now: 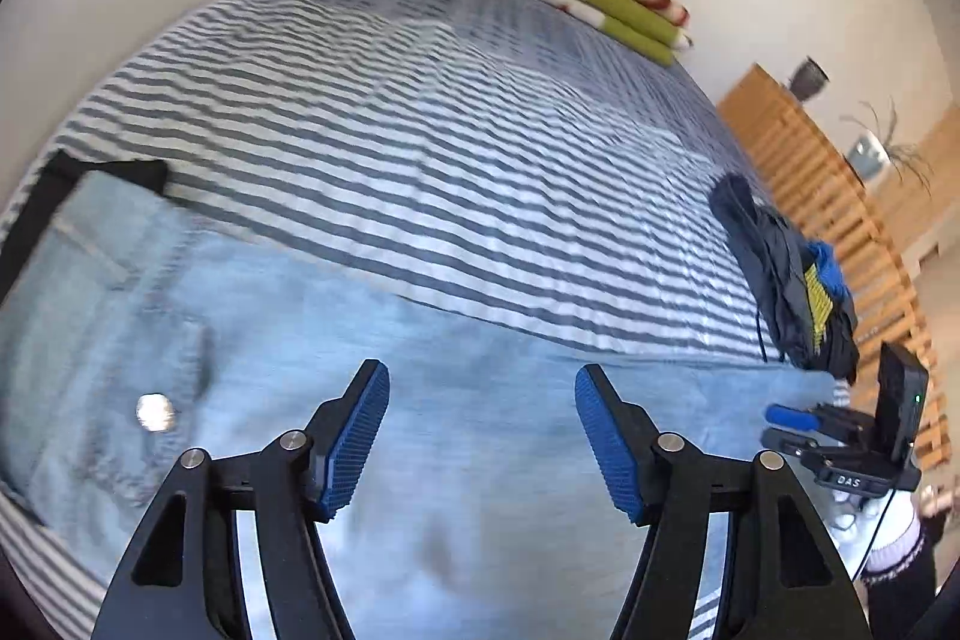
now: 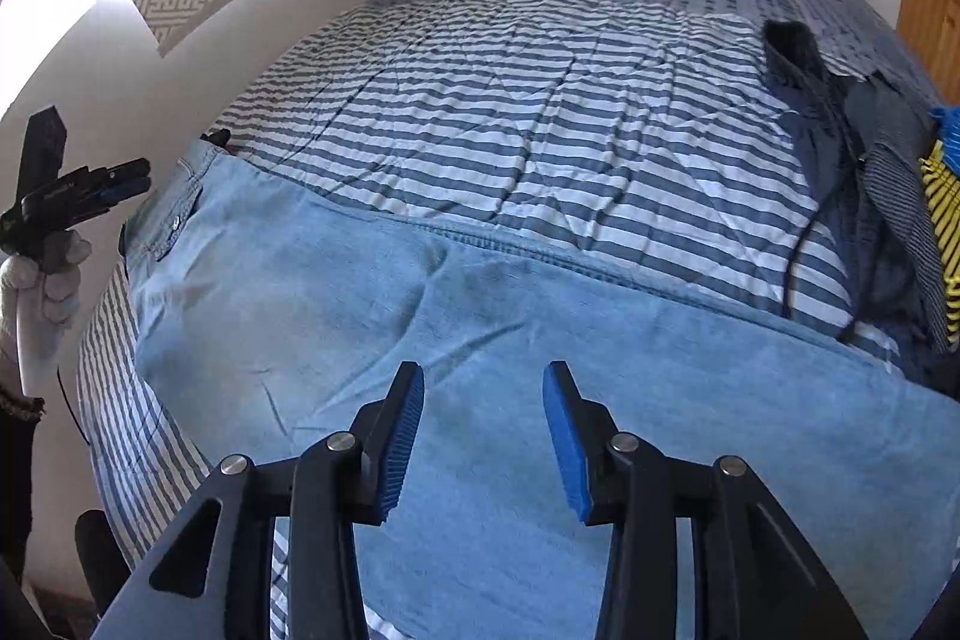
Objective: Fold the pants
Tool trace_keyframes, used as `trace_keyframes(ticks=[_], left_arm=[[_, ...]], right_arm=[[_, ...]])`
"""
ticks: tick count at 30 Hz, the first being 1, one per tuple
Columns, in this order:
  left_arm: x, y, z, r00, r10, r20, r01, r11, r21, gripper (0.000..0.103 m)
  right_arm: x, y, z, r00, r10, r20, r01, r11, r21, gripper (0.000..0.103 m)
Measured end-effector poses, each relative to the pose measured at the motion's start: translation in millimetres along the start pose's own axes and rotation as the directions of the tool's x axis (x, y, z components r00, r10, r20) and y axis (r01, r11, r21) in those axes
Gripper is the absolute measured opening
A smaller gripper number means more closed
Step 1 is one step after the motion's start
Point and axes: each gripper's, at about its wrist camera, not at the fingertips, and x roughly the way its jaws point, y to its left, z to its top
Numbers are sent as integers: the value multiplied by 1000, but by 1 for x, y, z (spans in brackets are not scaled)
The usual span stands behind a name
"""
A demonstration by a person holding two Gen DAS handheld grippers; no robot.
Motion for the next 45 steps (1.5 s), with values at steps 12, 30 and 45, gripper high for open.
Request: trace_keyframes(ticks=[12,30,45], left_arm=[[97,19,0,971,237,-40,-235,971,47,15],[53,-235,-81,997,-6,-73,39,889,455,51],[123,-587,-319,971,-60,-233,240,295,925,51]], right_arm=[[122,49,61,999,-30,19,31,999,-38,37],[-136,-207,-180,955,-260,145,153,847,510,37],[-181,-300,-336,939,-251,234,-74,516,853,34]])
